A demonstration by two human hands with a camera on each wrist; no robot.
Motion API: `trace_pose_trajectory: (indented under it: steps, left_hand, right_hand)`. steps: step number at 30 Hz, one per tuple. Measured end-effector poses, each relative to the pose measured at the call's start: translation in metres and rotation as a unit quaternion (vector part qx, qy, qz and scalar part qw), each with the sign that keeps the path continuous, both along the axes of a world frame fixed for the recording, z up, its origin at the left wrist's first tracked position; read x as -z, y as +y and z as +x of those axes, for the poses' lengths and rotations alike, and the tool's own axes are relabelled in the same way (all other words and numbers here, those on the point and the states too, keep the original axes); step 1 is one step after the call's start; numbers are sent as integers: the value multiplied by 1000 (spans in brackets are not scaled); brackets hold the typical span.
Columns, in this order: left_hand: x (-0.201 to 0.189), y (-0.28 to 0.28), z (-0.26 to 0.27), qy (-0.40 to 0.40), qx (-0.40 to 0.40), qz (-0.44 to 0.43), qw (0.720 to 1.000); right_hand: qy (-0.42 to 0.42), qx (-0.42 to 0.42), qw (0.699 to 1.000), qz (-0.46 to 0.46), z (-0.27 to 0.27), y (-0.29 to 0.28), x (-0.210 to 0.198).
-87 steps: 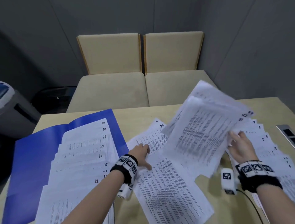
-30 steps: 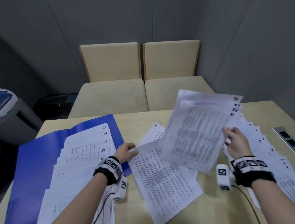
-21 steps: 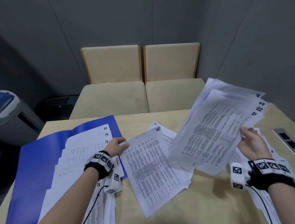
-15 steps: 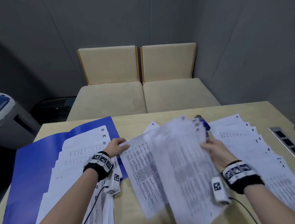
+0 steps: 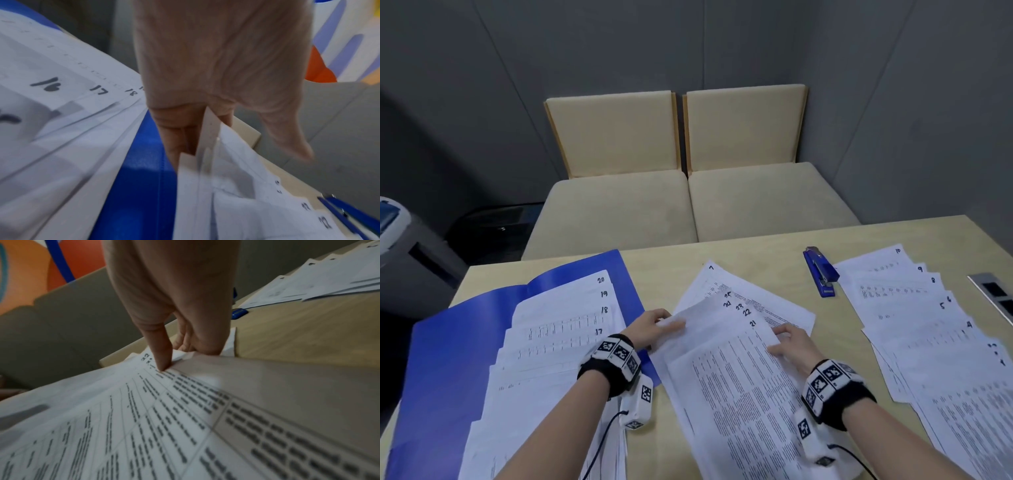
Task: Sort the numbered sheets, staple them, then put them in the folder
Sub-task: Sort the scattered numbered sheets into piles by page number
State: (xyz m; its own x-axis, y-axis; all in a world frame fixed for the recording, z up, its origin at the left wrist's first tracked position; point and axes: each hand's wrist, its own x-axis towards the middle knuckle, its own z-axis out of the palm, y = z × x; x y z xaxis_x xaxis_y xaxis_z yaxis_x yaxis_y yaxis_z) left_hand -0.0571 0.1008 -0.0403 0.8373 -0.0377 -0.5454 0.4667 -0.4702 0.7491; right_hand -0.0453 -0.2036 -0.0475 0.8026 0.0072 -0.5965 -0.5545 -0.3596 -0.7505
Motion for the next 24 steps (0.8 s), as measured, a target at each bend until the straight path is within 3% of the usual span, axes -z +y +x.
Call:
trace_pose_trajectory:
  steps: [4,6,8,11,16,18,21,24]
  left_hand:
    - [6,-3,0,34,119,121,985]
    - [11,-5,0,18,125,155,980]
    - [15,-6,0,10,121,165,979]
    - [19,-3,-1,8,125,174,977]
    - [22,2,1,11,115,174,978]
    - [21,2,2,6,119,189,975]
    - [18,3,4,-4,121,235,964]
    - [11,1,11,-4,95,287,953]
  right_hand:
    - [-29,-59,994,-89,2,11,12]
    - [-87,-68,981,-162,11,13,13]
    - [-128,-58,945,-294,28,6,13]
    - [-78,-102,897,-424,46,-9,10]
    - [1,-131,898,-419,57,-14,10]
    - [-1,-131,912,-388,58,-15,7]
    - [-81,-83,949,-292,50,-24,-3]
    - [-210,63,948,-229,27,-44,-30]
